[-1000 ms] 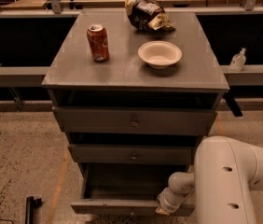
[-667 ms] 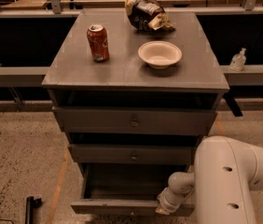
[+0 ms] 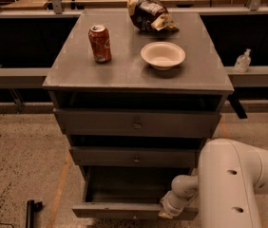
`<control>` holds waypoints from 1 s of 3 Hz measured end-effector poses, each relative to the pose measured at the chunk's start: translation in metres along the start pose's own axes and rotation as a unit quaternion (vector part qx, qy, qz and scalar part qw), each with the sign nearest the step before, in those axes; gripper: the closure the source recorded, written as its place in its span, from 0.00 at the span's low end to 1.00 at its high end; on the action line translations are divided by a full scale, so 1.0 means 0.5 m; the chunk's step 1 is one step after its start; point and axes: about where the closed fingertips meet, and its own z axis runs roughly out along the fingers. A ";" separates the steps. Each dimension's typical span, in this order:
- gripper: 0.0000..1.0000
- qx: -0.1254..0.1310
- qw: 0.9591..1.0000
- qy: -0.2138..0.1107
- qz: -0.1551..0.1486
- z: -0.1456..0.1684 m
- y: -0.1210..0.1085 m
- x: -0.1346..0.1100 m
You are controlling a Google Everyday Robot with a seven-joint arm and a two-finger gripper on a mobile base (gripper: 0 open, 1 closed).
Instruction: Open bottom drawer
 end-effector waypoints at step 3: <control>0.28 0.000 1.000 0.000 0.000 0.000 -0.001 0.000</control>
Offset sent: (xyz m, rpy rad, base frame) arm 0.0530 0.0482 0.0457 0.2278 -0.3489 0.0177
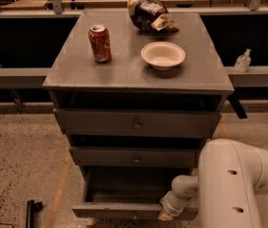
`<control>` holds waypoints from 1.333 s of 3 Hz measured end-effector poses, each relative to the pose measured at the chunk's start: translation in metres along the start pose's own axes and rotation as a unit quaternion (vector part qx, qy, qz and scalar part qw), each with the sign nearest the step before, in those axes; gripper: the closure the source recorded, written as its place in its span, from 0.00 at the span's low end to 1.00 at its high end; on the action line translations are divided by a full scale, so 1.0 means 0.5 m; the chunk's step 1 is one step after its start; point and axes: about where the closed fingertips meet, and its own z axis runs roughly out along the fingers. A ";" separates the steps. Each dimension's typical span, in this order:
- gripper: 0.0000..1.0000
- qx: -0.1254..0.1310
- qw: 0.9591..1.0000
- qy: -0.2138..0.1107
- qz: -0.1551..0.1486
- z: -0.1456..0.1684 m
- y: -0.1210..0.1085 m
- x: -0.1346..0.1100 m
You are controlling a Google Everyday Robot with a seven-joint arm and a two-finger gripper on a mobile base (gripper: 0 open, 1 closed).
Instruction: Open bottom drawer
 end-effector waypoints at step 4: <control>0.08 0.196 0.969 -0.101 -0.109 -0.161 -0.130 -0.097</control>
Offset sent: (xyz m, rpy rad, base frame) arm 0.0914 0.0126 0.0900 0.2012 -0.5178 0.0551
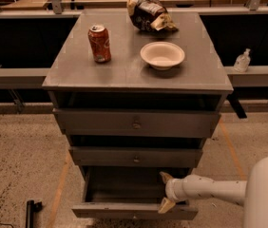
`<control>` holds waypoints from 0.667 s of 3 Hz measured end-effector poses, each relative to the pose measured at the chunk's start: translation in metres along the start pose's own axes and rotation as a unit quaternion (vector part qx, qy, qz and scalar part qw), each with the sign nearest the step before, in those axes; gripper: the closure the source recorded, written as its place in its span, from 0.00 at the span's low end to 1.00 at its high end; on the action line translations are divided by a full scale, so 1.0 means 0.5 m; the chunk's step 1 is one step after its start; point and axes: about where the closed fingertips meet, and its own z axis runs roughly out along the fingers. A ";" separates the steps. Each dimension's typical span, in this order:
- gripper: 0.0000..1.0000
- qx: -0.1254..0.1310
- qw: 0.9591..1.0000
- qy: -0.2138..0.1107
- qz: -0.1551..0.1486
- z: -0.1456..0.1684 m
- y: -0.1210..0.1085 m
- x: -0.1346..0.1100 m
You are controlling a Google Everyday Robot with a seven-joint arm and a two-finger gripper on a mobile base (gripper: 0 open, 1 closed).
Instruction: Open bottom drawer
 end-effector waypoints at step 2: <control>0.49 0.008 0.999 -0.029 0.045 -0.170 0.013 0.012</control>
Offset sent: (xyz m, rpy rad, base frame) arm -0.0506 -0.0887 0.1282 0.1168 0.0561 -0.1600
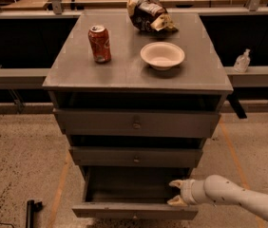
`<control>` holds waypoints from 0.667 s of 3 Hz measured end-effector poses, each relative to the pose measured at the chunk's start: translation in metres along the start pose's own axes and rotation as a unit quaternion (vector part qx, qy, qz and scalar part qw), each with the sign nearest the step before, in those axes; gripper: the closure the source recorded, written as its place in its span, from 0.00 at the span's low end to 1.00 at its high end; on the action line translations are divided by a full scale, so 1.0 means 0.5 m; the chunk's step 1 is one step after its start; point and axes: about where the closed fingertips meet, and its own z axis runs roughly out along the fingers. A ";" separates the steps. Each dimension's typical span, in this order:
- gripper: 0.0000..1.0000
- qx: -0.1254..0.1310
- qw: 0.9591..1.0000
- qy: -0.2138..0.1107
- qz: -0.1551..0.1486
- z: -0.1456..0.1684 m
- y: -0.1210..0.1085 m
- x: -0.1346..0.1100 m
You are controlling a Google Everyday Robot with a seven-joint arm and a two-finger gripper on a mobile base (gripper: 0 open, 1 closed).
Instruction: Open bottom drawer
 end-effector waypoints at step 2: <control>0.79 0.015 1.000 -0.001 0.025 -0.140 -0.008 -0.027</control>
Offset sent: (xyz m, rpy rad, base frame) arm -0.0149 -0.0217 0.0555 0.0160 0.0026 -0.0491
